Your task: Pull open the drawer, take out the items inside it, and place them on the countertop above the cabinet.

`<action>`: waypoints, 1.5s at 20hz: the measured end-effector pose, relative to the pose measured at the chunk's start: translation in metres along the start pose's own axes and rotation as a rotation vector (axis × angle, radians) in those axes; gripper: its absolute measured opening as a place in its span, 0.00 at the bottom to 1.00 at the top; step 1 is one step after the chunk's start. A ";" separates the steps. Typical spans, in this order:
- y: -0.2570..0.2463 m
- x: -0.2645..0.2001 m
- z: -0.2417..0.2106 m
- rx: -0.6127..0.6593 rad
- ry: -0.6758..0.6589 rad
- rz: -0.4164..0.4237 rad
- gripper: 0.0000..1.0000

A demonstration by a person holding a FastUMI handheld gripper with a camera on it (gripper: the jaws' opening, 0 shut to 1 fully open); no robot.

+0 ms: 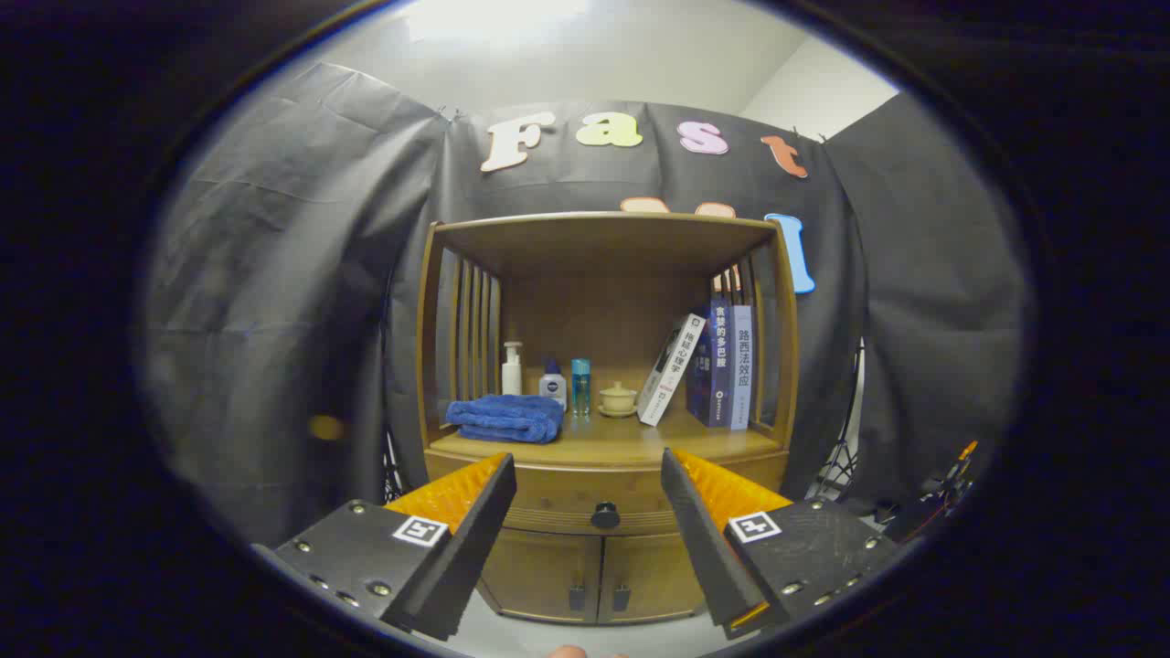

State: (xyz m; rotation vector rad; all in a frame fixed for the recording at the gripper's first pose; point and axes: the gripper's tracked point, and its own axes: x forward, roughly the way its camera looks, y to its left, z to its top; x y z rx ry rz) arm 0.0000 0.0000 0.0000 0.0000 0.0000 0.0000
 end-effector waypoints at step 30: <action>-0.023 0.102 -0.123 0.087 0.059 0.001 0.96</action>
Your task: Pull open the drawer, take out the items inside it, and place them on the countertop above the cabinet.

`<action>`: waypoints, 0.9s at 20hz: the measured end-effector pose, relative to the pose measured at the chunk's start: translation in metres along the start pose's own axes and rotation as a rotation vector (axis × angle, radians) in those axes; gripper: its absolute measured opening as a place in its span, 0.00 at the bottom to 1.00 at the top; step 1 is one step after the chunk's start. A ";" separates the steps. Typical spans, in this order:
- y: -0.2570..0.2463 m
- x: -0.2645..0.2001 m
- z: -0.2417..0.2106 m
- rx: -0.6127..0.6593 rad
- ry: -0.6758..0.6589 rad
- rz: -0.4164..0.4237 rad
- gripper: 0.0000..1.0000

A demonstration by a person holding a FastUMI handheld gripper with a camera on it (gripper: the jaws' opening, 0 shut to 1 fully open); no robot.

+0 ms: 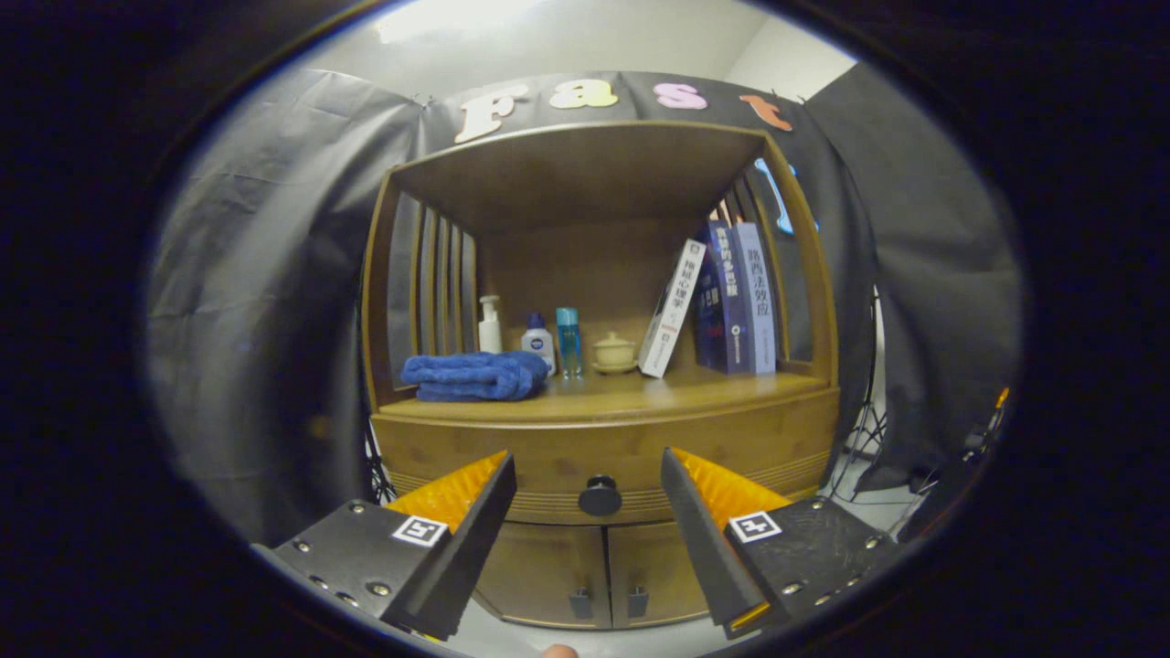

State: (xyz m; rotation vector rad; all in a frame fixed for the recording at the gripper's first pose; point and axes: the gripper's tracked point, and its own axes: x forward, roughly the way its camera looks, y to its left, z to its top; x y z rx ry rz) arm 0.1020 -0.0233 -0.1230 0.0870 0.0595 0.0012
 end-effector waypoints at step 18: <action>-0.005 0.083 -0.077 -0.028 0.229 -0.038 0.38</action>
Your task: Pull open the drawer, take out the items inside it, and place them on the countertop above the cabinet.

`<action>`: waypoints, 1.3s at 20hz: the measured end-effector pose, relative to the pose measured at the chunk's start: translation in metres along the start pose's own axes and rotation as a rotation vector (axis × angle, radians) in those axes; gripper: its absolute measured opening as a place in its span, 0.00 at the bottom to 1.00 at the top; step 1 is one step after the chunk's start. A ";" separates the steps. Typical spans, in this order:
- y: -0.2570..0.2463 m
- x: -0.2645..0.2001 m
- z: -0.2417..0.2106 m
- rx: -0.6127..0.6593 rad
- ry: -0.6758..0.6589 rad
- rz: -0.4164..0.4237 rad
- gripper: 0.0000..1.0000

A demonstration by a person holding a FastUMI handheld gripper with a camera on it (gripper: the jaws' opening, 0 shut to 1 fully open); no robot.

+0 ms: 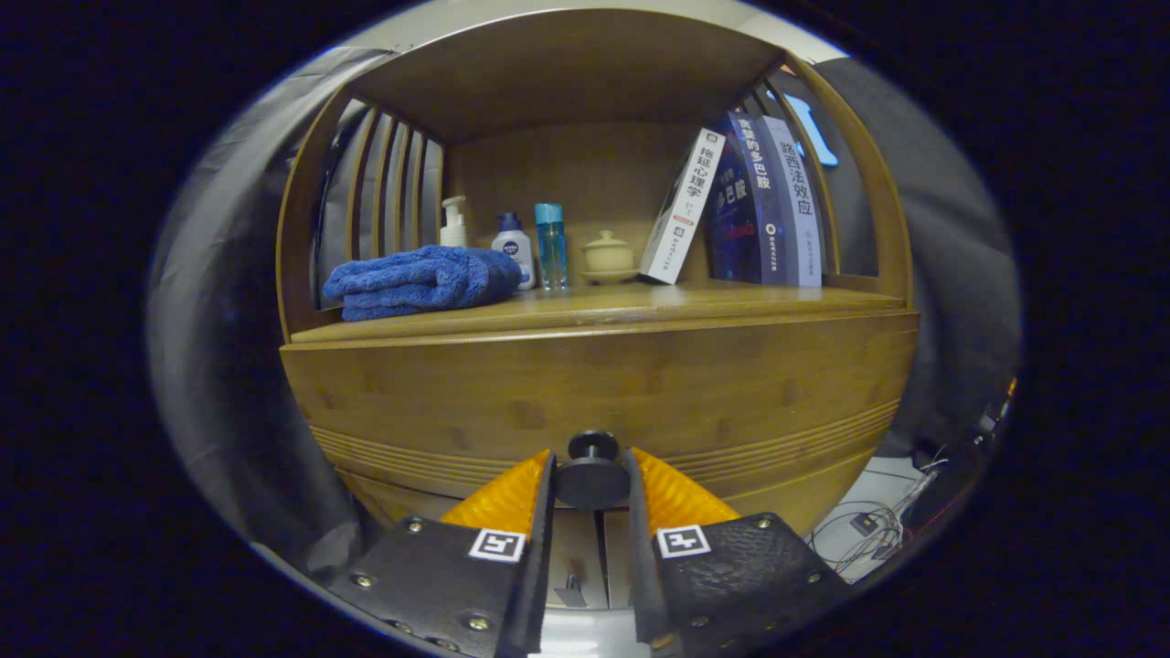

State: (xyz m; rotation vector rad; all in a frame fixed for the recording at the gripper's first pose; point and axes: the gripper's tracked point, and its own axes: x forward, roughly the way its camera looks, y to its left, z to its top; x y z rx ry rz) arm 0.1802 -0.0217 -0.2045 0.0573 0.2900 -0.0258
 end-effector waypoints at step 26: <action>0.000 -0.171 -0.048 0.025 0.069 -0.135 0.32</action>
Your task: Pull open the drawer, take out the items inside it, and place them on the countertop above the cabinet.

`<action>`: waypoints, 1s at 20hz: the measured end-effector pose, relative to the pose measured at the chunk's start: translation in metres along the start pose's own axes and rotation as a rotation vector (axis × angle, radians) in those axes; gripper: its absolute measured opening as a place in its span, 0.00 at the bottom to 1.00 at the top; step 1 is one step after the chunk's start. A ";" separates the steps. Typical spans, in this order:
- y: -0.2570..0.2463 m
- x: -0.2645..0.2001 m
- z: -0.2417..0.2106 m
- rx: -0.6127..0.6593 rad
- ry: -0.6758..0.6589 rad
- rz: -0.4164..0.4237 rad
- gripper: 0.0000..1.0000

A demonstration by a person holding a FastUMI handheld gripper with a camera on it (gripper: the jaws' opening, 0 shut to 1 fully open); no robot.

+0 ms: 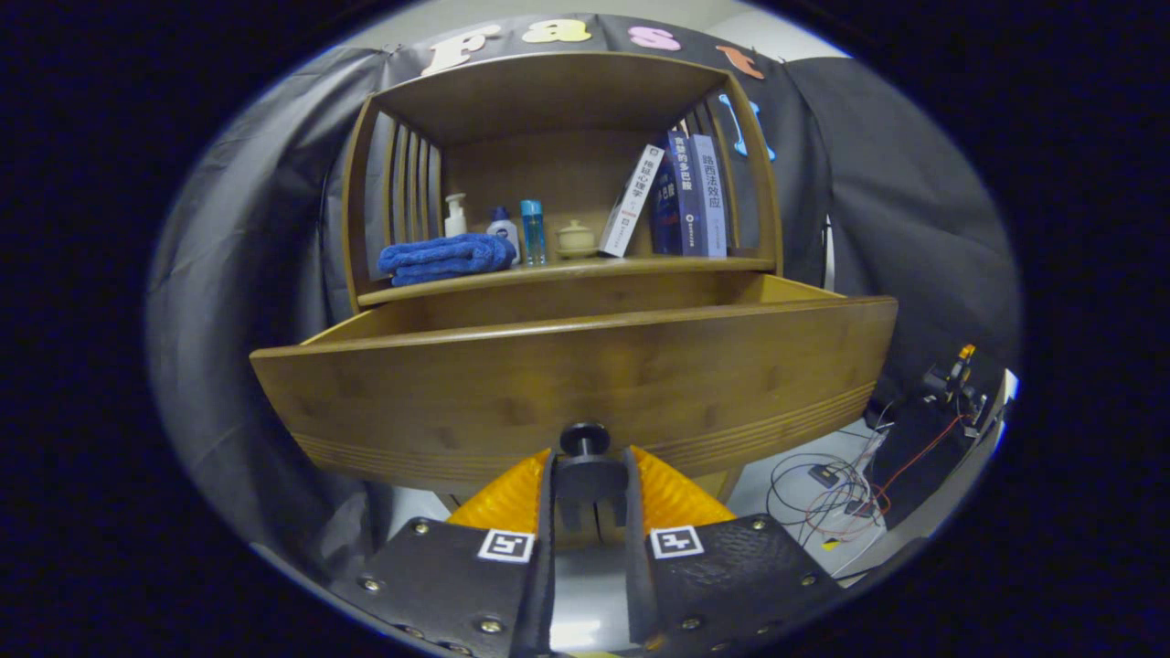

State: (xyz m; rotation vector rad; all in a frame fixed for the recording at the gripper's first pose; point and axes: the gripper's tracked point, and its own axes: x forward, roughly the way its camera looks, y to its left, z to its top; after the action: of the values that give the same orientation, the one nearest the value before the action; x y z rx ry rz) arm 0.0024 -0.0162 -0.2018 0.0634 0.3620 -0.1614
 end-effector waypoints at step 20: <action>0.004 -0.021 -0.007 0.093 -0.014 0.074 0.62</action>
State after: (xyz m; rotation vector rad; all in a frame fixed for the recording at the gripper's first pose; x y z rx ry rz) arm -0.0190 -0.0084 -0.2011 0.1669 0.3378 -0.1049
